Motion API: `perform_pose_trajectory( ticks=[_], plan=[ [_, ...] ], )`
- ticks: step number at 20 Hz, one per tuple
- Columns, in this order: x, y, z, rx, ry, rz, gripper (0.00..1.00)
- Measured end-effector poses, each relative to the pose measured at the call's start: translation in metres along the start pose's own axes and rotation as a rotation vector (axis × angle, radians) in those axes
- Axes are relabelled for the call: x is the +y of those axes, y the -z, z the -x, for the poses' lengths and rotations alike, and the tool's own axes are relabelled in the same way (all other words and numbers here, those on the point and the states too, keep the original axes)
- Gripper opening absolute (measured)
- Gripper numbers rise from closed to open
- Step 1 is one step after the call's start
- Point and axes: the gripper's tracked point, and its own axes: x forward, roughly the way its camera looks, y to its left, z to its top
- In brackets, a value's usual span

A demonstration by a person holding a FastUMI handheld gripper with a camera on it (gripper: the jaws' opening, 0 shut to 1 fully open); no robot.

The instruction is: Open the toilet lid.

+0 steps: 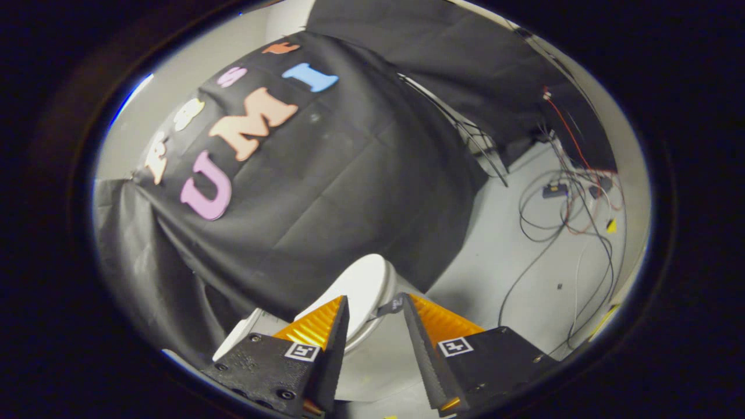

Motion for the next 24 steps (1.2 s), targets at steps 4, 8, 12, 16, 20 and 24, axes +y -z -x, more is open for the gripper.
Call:
perform_pose_trajectory(
  ticks=[4,8,12,16,20,24],
  plan=[
    [-0.014,0.025,-0.032,0.060,-0.004,-0.170,0.59],
    [-0.014,0.040,-0.073,0.088,-0.011,-0.319,0.59],
    [-0.015,0.045,-0.108,0.103,-0.025,-0.445,0.59],
    [-0.018,0.047,-0.133,0.129,-0.022,-0.527,0.47],
    [-0.010,0.032,-0.142,0.097,-0.046,-0.571,0.17],
    [0.002,0.025,-0.140,0.061,-0.070,-0.574,0.03]
  ],
)
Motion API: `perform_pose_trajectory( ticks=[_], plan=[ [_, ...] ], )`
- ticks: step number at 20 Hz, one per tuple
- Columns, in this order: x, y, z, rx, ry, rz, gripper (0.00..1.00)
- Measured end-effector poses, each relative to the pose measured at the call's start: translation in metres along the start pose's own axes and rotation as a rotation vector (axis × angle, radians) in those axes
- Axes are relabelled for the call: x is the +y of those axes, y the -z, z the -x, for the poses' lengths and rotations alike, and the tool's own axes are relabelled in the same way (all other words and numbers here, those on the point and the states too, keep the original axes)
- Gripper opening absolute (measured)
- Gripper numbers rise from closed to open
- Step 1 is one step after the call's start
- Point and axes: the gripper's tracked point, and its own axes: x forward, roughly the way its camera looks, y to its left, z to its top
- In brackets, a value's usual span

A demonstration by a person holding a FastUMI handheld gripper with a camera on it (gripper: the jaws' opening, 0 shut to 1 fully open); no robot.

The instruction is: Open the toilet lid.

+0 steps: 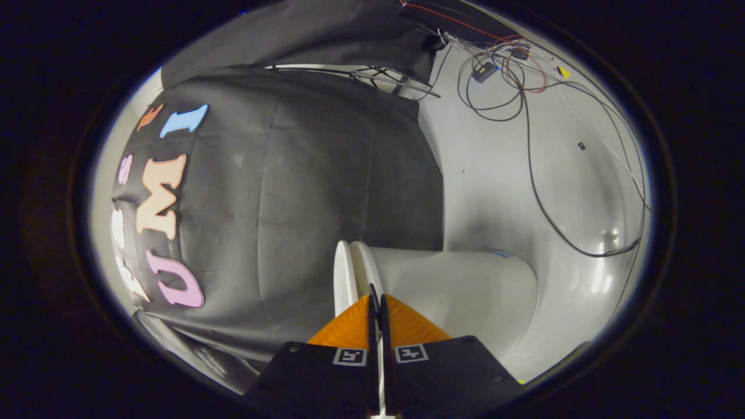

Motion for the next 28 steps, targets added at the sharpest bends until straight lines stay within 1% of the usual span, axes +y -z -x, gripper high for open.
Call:
perform_pose_trajectory(
  ticks=[2,3,7,10,12,14,16,18,20,24,28],
  plan=[
    [0.021,0.002,0.007,-0.015,-0.072,0.044,0.03],
    [0.033,0.004,0.008,-0.020,-0.092,0.081,0.03],
    [0.074,0.014,0.017,-0.037,-0.096,0.242,0.03],
    [0.125,0.033,0.028,-0.041,-0.163,0.359,0.03],
    [0.155,0.050,0.031,-0.037,-0.185,0.456,0.04],
    [0.186,0.073,0.035,-0.024,-0.218,0.549,0.05],
    [0.224,0.106,0.037,0.003,-0.265,0.647,0.07],
    [0.256,0.133,0.037,0.013,-0.279,0.720,0.09],
    [0.279,0.158,0.041,0.026,-0.292,0.804,0.09],
    [0.309,0.206,0.047,0.073,-0.312,0.979,0.09],
    [0.331,0.265,0.051,0.135,-0.362,1.141,0.09]
  ],
)
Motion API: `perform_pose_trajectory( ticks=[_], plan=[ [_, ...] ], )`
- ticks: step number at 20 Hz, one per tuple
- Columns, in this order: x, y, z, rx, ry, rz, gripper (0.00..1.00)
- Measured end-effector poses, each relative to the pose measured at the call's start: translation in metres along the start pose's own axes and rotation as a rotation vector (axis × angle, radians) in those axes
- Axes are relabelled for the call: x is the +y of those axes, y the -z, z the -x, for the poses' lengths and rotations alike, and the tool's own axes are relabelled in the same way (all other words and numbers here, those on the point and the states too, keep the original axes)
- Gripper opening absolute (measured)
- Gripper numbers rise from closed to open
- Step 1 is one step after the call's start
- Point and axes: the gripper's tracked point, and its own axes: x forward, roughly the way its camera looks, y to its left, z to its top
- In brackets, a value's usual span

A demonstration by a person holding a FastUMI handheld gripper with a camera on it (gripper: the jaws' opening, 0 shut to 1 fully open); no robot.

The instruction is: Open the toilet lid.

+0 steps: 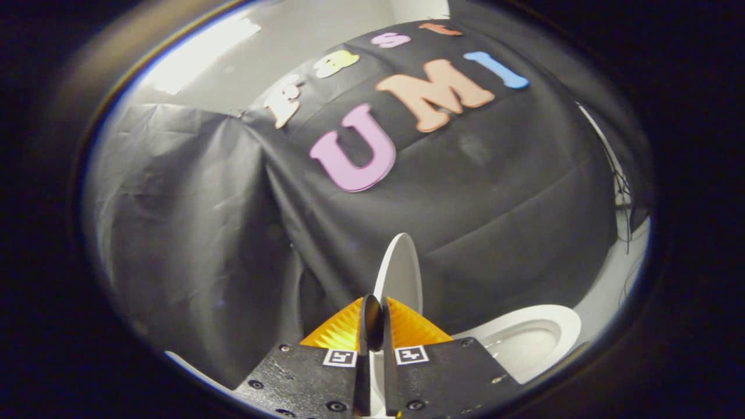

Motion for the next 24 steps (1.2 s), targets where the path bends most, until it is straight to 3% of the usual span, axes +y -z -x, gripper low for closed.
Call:
perform_pose_trajectory(
  ticks=[12,24],
  plan=[
    [0.127,0.040,-0.064,0.127,-0.191,0.278,0.10],
    [0.184,0.044,-0.109,0.210,-0.232,0.400,0.11]
  ],
)
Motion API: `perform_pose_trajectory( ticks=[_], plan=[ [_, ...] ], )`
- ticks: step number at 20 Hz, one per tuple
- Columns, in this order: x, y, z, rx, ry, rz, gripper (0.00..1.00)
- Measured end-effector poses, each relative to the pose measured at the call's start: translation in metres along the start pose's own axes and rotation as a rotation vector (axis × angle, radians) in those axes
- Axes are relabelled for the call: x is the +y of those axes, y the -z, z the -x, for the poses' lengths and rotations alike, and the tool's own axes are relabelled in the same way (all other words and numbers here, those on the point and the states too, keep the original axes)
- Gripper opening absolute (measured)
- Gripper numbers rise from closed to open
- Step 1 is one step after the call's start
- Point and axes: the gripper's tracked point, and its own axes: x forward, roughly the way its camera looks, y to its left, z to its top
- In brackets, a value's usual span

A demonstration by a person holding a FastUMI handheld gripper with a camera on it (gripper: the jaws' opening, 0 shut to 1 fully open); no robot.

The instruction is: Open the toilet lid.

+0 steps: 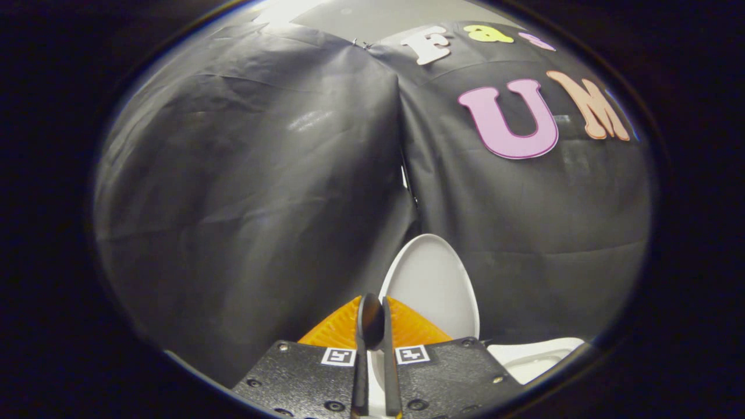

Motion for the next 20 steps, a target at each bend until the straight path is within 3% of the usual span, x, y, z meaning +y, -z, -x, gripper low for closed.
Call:
perform_pose_trajectory(
  ticks=[7,10,15,20],
  plan=[
    [-0.005,0.008,0.003,0.017,0.057,0.070,0.30],
    [0.000,-0.011,0.011,-0.037,0.026,0.064,0.40],
    [-0.010,-0.065,0.047,-0.163,0.056,0.058,0.41],
    [-0.058,-0.095,0.087,-0.188,0.147,0.040,0.41]
  ],
)
